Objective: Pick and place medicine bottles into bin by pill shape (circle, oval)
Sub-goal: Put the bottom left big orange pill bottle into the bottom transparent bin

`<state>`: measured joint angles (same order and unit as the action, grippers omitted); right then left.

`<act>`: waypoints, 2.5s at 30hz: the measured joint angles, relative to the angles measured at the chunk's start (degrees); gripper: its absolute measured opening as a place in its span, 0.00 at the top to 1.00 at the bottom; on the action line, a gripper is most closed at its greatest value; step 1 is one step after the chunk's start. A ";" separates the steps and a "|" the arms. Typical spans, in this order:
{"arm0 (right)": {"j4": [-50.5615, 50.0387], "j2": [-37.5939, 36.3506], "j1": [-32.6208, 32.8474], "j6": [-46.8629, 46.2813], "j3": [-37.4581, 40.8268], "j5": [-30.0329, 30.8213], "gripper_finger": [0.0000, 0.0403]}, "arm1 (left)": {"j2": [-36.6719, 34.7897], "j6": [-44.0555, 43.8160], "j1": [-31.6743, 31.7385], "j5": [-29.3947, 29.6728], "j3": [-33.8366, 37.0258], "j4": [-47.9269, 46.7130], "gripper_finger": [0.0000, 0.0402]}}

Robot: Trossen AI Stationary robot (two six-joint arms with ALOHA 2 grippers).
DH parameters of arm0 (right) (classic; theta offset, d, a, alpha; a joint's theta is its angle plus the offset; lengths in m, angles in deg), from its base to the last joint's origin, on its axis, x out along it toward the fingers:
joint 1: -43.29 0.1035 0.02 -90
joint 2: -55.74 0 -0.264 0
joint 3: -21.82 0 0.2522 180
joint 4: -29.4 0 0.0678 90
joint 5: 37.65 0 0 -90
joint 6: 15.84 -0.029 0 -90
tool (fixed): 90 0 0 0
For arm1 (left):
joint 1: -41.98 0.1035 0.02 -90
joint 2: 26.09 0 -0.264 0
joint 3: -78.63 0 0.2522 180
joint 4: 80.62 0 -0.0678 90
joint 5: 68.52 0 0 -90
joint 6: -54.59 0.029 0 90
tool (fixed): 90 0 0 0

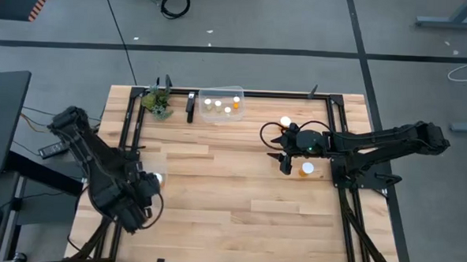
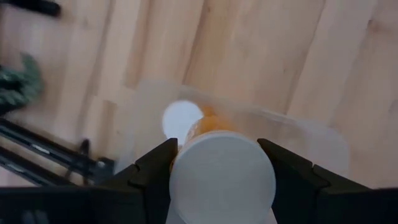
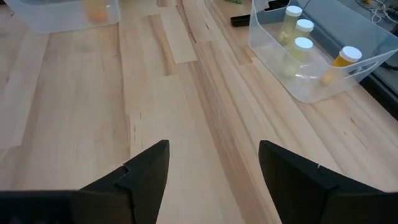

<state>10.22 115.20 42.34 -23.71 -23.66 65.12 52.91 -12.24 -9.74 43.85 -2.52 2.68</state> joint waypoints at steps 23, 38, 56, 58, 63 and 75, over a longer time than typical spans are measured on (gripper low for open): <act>-0.01 0.02 -0.04 0.35 0.00 0.24 0.37 | -7.07 -10.47 -1.20 -12.14 21.14 23.14 0.46; 0.00 0.02 -0.04 0.38 0.00 -0.01 0.37 | -7.04 -16.55 -2.93 -13.80 24.62 25.82 0.40; 0.00 0.02 -0.04 0.37 0.00 -0.02 0.37 | -7.04 -16.66 -2.91 -15.61 24.62 25.69 0.37; -0.01 0.02 -0.04 0.37 0.00 -0.02 0.37 | -7.06 -16.66 -2.91 -15.63 24.62 25.65 0.38; -0.02 0.02 -0.04 0.37 0.00 -0.04 0.37 | -8.11 -16.82 -2.91 -15.65 24.62 24.85 0.37; -0.03 0.02 -0.04 0.33 0.00 -0.04 0.37 | -11.36 -18.03 -2.89 -15.85 24.51 22.96 0.37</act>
<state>10.19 115.23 42.29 -23.38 -23.66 65.08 41.56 -30.27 -12.63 28.00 21.98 25.64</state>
